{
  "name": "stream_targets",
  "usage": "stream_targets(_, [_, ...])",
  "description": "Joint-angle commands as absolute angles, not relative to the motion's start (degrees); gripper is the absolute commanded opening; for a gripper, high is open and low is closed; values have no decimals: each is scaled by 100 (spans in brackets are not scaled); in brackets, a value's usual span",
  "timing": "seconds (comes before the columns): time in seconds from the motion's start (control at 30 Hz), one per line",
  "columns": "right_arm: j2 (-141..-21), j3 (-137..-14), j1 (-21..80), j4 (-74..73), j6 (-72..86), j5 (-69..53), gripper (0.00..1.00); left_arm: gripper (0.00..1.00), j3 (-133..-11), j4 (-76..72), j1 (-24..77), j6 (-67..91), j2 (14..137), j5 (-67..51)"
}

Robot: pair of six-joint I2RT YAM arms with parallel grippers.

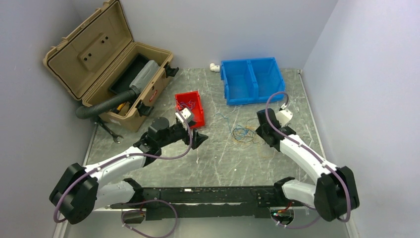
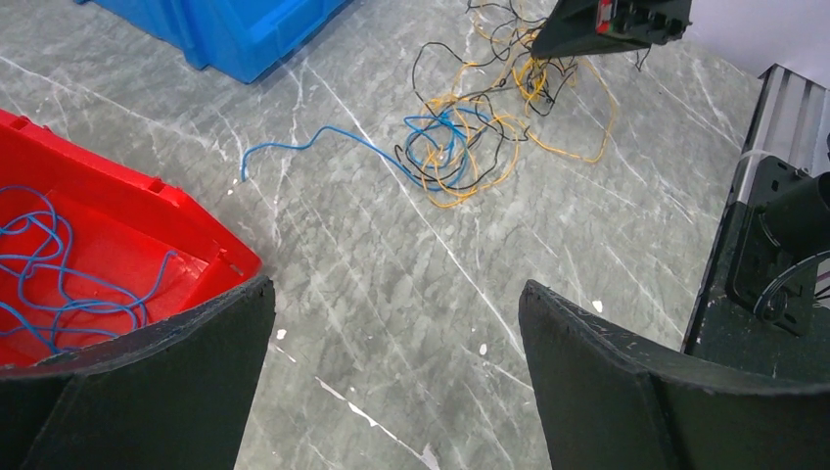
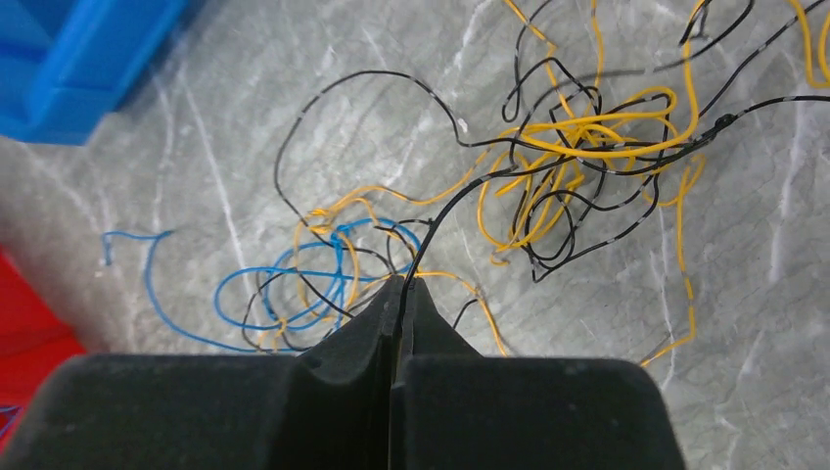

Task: Untangle the cables
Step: Untie the cable.

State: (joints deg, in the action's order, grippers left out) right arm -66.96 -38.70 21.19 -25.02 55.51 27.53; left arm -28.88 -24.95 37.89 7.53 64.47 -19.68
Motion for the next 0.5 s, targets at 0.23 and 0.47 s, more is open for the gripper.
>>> stream_targets(0.23, [-5337,-4205,2098,-2894,4958,2997,0,97,-3097,-2697,3881,637,6614,-2048])
stream_targets(0.47, [-4703,-4205,2099,-3418,5321,3751,0,99,-3458,-2718,3967,1383,7228,-1606])
